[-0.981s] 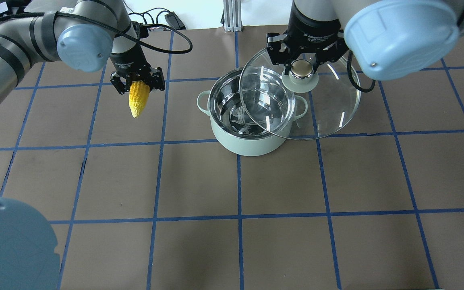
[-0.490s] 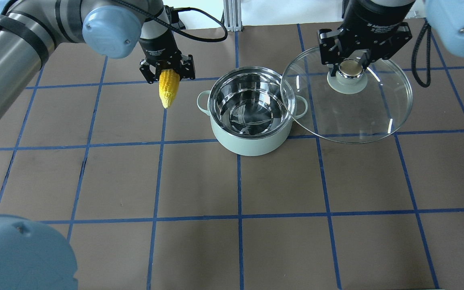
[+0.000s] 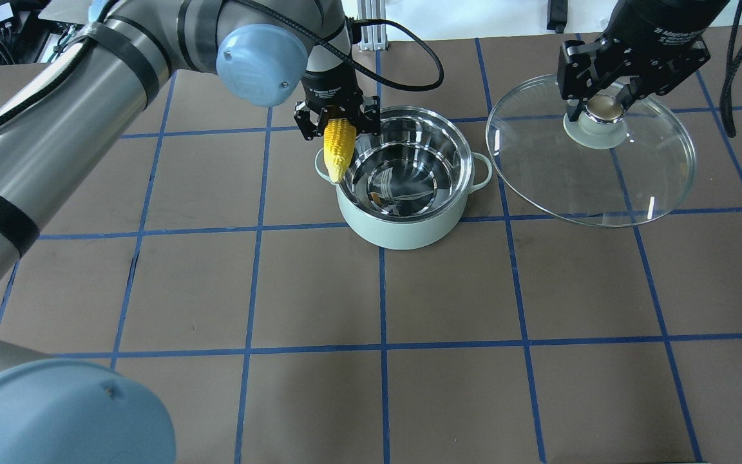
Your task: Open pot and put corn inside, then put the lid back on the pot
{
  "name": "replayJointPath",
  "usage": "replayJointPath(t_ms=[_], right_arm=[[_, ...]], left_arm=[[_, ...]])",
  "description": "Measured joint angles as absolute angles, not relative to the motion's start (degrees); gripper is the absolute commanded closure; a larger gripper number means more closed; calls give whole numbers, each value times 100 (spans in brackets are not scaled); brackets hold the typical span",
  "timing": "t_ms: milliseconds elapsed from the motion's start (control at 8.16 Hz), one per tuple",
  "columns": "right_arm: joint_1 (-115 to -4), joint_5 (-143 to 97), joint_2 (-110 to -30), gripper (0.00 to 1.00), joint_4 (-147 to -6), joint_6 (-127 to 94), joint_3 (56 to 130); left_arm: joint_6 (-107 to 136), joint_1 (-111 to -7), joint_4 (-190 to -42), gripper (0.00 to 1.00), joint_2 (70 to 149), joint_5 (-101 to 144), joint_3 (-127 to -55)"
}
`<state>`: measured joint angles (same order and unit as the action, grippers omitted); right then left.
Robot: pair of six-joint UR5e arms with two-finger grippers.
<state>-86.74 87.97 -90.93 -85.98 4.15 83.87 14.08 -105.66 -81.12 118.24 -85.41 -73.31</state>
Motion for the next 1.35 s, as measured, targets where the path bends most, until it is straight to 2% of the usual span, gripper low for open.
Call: replayJointPath(t_ms=[368, 735, 981, 1103, 1226, 1348], right_arm=[[-8627, 8829, -9103, 68, -8582, 459, 8400], [-8638, 8840, -9127, 68, -8561, 391, 8417], [-8646, 8836, -9131, 68, -8561, 387, 8419], [-8647, 8837, -9131, 68, -8560, 387, 8420], [-8648, 8840, -9131, 68, -8560, 387, 8420], [-8648, 8841, -9132, 68, -8560, 387, 8420]], left_arm=[[1705, -10800, -7676, 100, 12240, -8546, -7320], [1916, -10997, -7517, 100, 12337, -8541, -7325], [1986, -11051, -7507, 84, 12360, -8535, -7337], [2025, -11060, -7502, 61, 12373, -8535, -7339], [2113, -11062, -7495, 44, 12383, -8534, -7344], [2172, -11064, -7491, 22, 12388, -8534, -7345]])
